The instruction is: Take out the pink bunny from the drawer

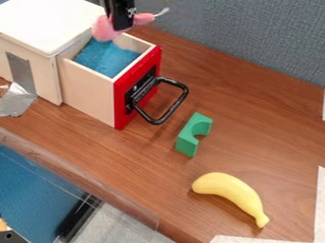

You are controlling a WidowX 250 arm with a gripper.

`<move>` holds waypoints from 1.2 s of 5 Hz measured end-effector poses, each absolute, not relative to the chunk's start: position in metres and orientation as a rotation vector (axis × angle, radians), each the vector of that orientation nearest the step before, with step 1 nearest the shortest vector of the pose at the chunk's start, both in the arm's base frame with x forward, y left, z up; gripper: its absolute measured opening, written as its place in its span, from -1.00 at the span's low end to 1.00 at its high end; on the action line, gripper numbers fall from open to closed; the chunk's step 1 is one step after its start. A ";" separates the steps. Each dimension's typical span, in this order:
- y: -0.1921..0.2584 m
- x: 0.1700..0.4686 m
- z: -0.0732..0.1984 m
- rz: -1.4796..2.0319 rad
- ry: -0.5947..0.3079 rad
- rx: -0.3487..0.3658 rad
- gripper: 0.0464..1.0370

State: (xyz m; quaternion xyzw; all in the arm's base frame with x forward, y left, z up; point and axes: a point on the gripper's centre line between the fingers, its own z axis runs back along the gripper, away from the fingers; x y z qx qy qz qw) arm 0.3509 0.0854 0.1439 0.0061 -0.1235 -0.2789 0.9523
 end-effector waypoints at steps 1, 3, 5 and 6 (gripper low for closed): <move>0.056 0.354 0.153 -0.654 -0.277 -0.009 -0.35; -0.003 0.355 0.150 -0.802 -0.266 -0.042 -0.35; -0.058 0.340 0.131 -0.954 -0.236 -0.054 -0.35; -0.083 0.335 0.124 -1.044 -0.238 -0.057 -0.35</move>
